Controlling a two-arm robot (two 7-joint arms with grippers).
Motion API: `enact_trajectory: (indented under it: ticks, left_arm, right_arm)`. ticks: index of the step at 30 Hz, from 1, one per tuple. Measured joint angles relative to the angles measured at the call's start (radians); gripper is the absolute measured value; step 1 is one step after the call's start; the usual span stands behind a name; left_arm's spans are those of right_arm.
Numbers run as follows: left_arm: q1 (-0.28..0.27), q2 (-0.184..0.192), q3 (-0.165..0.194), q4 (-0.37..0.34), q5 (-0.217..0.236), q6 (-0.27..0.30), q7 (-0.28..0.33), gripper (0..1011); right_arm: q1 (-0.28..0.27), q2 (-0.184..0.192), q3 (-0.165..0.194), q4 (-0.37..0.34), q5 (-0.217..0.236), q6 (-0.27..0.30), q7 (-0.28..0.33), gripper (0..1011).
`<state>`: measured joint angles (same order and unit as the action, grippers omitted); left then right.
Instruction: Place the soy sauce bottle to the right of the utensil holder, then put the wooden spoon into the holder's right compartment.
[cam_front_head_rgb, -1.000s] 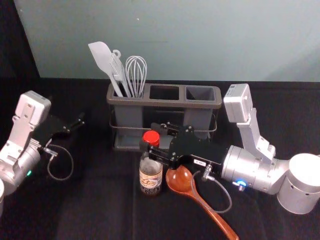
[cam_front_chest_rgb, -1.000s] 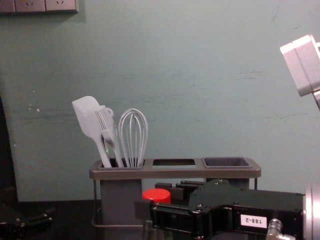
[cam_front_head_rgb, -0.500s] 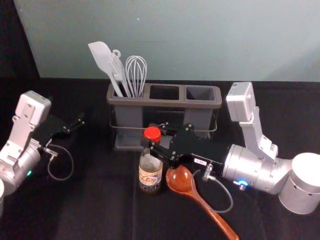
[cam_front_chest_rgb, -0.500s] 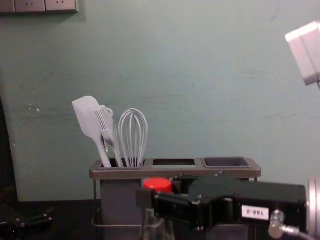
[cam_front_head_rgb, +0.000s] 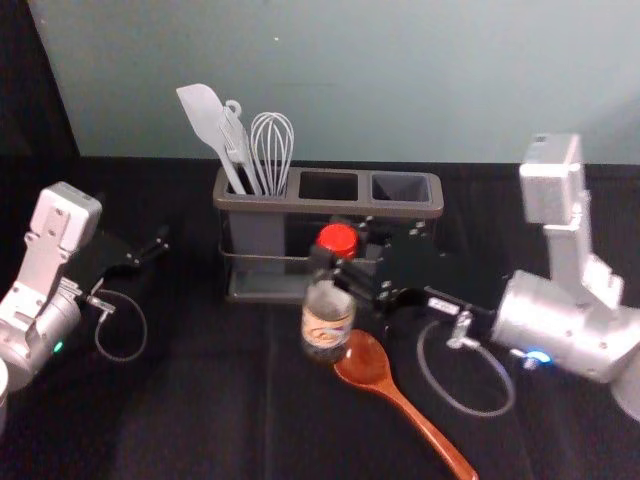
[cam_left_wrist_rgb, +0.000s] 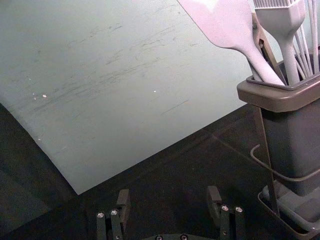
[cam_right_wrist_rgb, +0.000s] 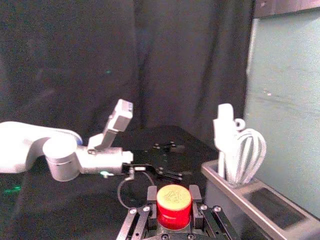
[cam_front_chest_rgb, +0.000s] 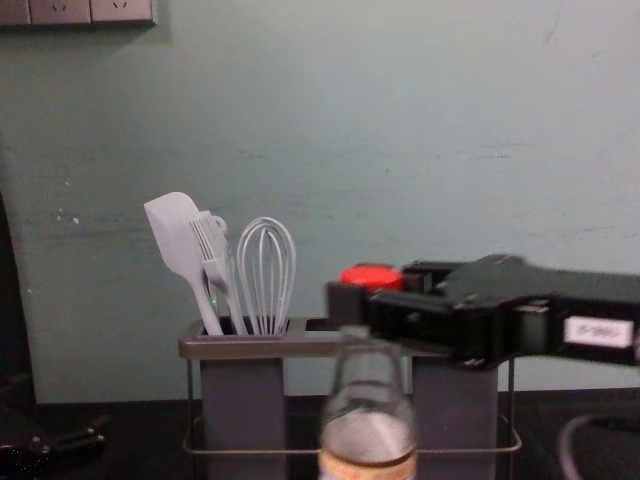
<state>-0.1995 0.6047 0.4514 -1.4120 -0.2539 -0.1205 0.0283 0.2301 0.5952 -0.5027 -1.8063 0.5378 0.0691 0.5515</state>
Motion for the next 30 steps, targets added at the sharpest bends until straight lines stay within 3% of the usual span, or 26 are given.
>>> enact_trajectory:
  ticks: [4,9,15,22,30]
  left_arm:
    - [0.000,0.000,0.000,0.000,0.000,0.000,0.000,1005]
    - [0.000,0.000,0.000,0.000,0.000,0.000,0.000,1005]
    - [0.000,0.000,0.000,0.000,0.000,0.000,0.000,1005]
    - [0.000,0.000,0.000,0.000,0.000,0.000,0.000,1005]
    - [0.000,0.000,0.000,0.000,0.000,0.000,0.000,1005]
  right_arm:
    - [-0.043,0.050,0.048,-0.048,0.012,-0.003,-0.020,380]
    - [-0.128,0.125,0.134,-0.089,0.019,-0.033,-0.050,381]
    - [-0.224,0.168,0.223,-0.088,0.037,-0.063,-0.077,380]
    - [-0.283,0.177,0.278,-0.063,0.020,-0.095,-0.095,380]
    - [-0.266,0.138,0.299,0.004,-0.037,-0.122,-0.133,381]
